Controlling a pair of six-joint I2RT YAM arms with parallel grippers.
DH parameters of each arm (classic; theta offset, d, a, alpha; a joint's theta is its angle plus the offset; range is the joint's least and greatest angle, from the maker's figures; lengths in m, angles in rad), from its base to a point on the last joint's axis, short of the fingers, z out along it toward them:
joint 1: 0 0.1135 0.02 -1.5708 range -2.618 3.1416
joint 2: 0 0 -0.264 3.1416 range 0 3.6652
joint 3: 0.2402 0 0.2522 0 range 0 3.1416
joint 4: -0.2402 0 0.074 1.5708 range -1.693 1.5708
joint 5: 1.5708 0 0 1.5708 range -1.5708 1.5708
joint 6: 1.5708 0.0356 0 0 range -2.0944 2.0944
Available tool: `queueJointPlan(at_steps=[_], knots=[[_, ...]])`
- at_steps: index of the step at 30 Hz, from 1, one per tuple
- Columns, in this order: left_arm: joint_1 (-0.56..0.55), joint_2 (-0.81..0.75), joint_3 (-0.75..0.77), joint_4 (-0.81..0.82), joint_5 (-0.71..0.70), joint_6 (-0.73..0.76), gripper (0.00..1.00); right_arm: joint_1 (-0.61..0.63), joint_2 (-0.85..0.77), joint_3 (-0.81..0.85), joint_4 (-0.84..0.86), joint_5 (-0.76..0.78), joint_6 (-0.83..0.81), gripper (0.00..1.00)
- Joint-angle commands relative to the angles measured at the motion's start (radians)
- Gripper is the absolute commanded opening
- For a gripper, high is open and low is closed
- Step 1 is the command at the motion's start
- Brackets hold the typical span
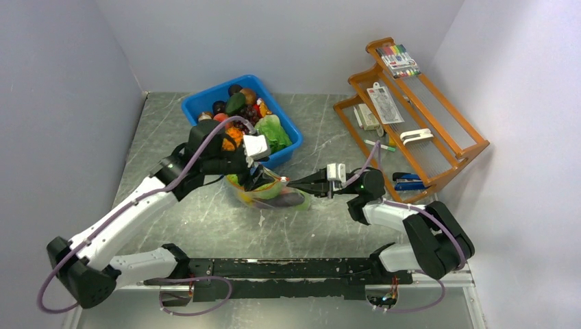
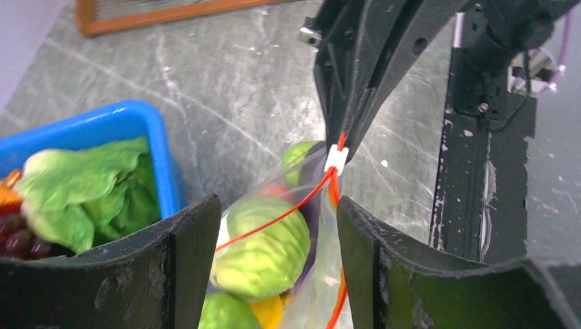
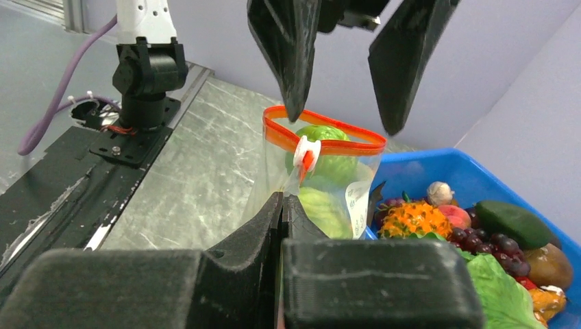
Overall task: Place the food in the zip-top bag and seal the zipper
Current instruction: Zip the zipper food storage bag at the center of the board.
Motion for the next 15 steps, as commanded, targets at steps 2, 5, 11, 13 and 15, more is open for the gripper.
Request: queueJointPlan(at_steps=[2, 5, 11, 13, 15], knots=[[-0.007, 0.082, 0.057, 0.045, 0.226, 0.137, 0.60, -0.004, -0.041, 0.027, -0.067, 0.024, -0.059, 0.00], [-0.006, 0.097, 0.054, 0.063, 0.270, 0.173, 0.54, -0.004, -0.046, 0.031, -0.089, 0.023, -0.067, 0.00], [-0.006, 0.115, 0.059, 0.065, 0.285, 0.201, 0.49, -0.004, -0.048, 0.028, -0.085, 0.022, -0.066, 0.00], [-0.006, 0.123, 0.064, 0.061, 0.288, 0.200, 0.47, -0.004, -0.046, 0.024, -0.079, 0.024, -0.061, 0.00], [-0.007, 0.127, 0.063, 0.059, 0.287, 0.201, 0.48, -0.004, -0.042, 0.023, -0.070, 0.025, -0.054, 0.00]])
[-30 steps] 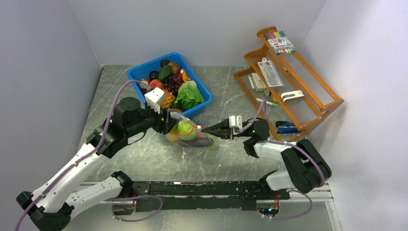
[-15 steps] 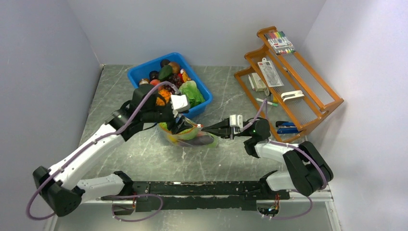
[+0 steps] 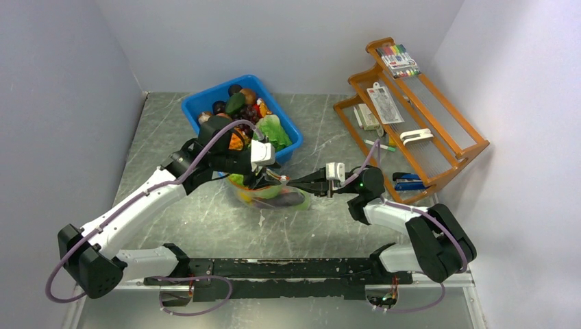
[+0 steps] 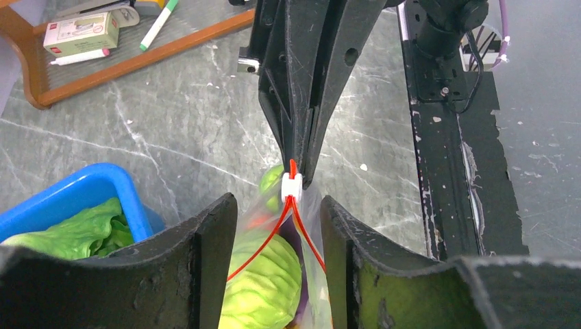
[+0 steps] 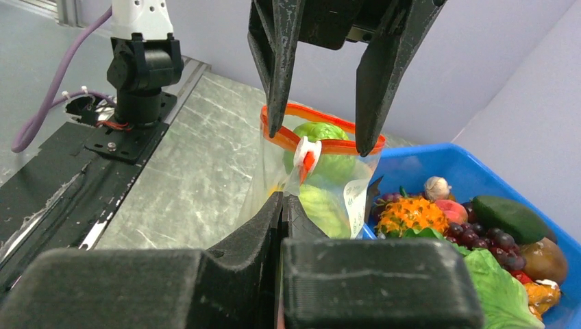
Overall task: Place the food in the zip-top bag and seal the zipper
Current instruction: Zip the zipper food storage bag at the center of the board.
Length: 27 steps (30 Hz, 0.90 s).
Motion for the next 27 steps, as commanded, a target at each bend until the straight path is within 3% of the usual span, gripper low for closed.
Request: queueJointPlan(at_steps=[1, 18, 27], knots=[[-0.007, 0.011, 0.030, 0.036, 0.049, 0.035, 0.49, -0.004, -0.010, 0.013, 0.025, 0.016, -0.003, 0.00], [-0.008, 0.057, 0.049, 0.066, 0.084, 0.033, 0.39, -0.005, 0.007, 0.022, 0.022, 0.019, 0.010, 0.00], [-0.008, 0.075, 0.062, 0.043, 0.111, 0.051, 0.24, -0.005, 0.011, 0.026, 0.005, 0.026, 0.001, 0.00]])
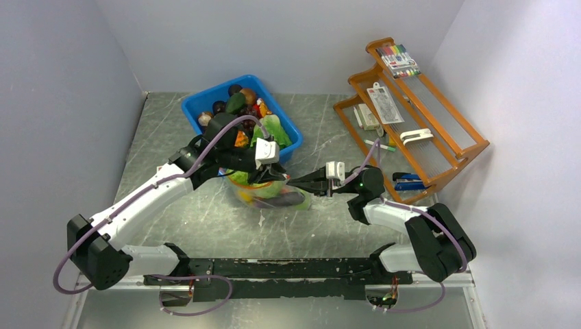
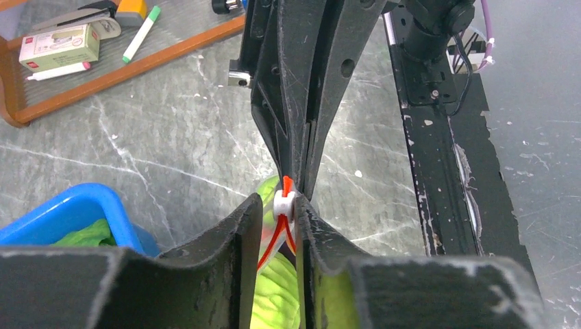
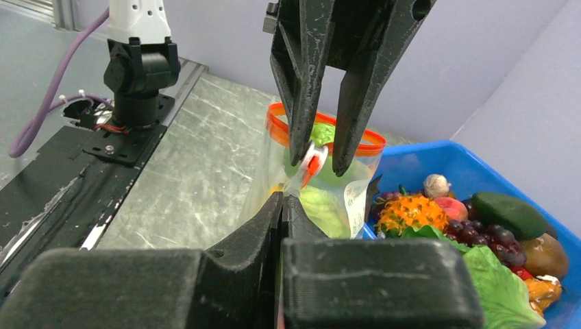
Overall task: Place the food in the zip-top bag and seal the zipper
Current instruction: Zip the zipper food storage bag at the center of the board.
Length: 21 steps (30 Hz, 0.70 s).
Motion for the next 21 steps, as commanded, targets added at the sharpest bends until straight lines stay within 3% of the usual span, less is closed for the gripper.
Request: queueJointPlan(at_steps=[1, 5, 9, 16, 21], knots=[[-0.008, 0.009, 0.042, 0.019, 0.051, 0.036, 0.21, -0.005, 0.007, 0.025, 0.001, 0.018, -0.011, 0.00], [-0.008, 0.004, 0.040, 0.015, 0.062, 0.048, 0.08, -0.004, 0.005, 0.017, 0.002, 0.034, -0.011, 0.00], [-0.009, -0.006, 0.028, 0.013, 0.061, 0.070, 0.07, -0.004, -0.013, 0.018, -0.056, 0.059, -0.028, 0.00], [-0.011, -0.008, 0.021, 0.015, 0.080, 0.078, 0.07, -0.004, -0.026, 0.058, -0.199, 0.086, -0.082, 0.26], [-0.011, -0.004, 0.026, 0.005, 0.078, 0.091, 0.07, 0.013, -0.022, 0.091, -0.253, 0.102, -0.109, 0.27]])
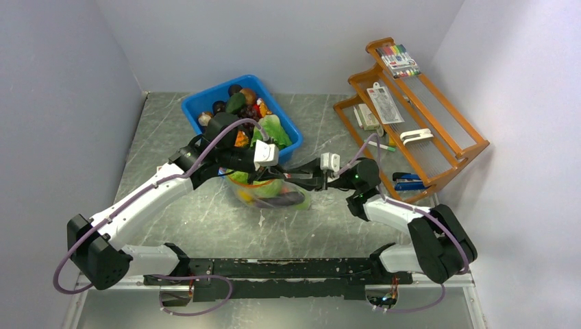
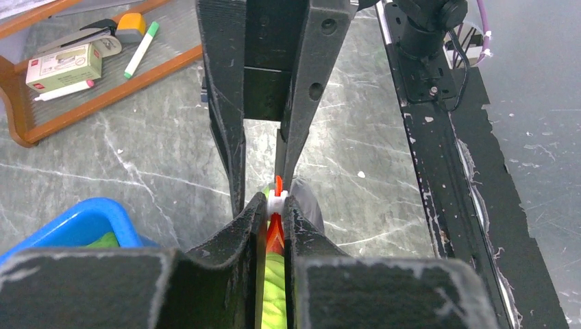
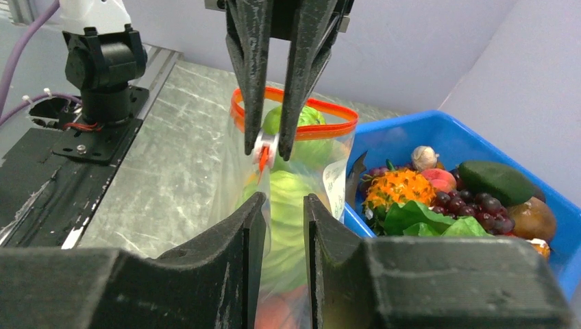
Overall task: Place the food in the zip-top bag and seal the zipper
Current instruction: Zip the zipper food storage bag at the center of the board.
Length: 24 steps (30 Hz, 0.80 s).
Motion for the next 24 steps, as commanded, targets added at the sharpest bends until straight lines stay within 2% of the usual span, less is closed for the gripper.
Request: queueJointPlan(at_steps=[1, 3, 5, 7, 8, 9, 24], knots=[[-0.011, -0.011, 0.017, 0.010, 0.046, 0.038, 0.07, 0.016, -0.009, 0.053, -0.096, 0.030, -0.056, 0.27], [-0.011, -0.011, 0.015, 0.011, 0.046, 0.038, 0.07, 0.024, -0.011, 0.064, -0.132, 0.037, -0.079, 0.27], [-0.012, -0.010, 0.016, 0.008, 0.043, 0.040, 0.07, 0.027, -0.014, 0.062, -0.133, 0.044, -0.081, 0.21], [-0.012, -0.010, 0.016, 0.001, 0.035, 0.047, 0.07, 0.027, -0.018, 0.060, -0.127, 0.043, -0.077, 0.10], [-0.012, -0.010, 0.015, -0.006, 0.033, 0.052, 0.07, 0.027, -0.021, 0.057, -0.125, 0.042, -0.076, 0.02], [-0.012, -0.014, 0.015, -0.012, 0.031, 0.061, 0.07, 0.027, -0.026, 0.054, -0.125, 0.041, -0.072, 0.00], [-0.013, -0.052, 0.006, -0.071, -0.115, 0.105, 0.07, 0.026, -0.071, 0.017, -0.091, 0.023, -0.055, 0.00]])
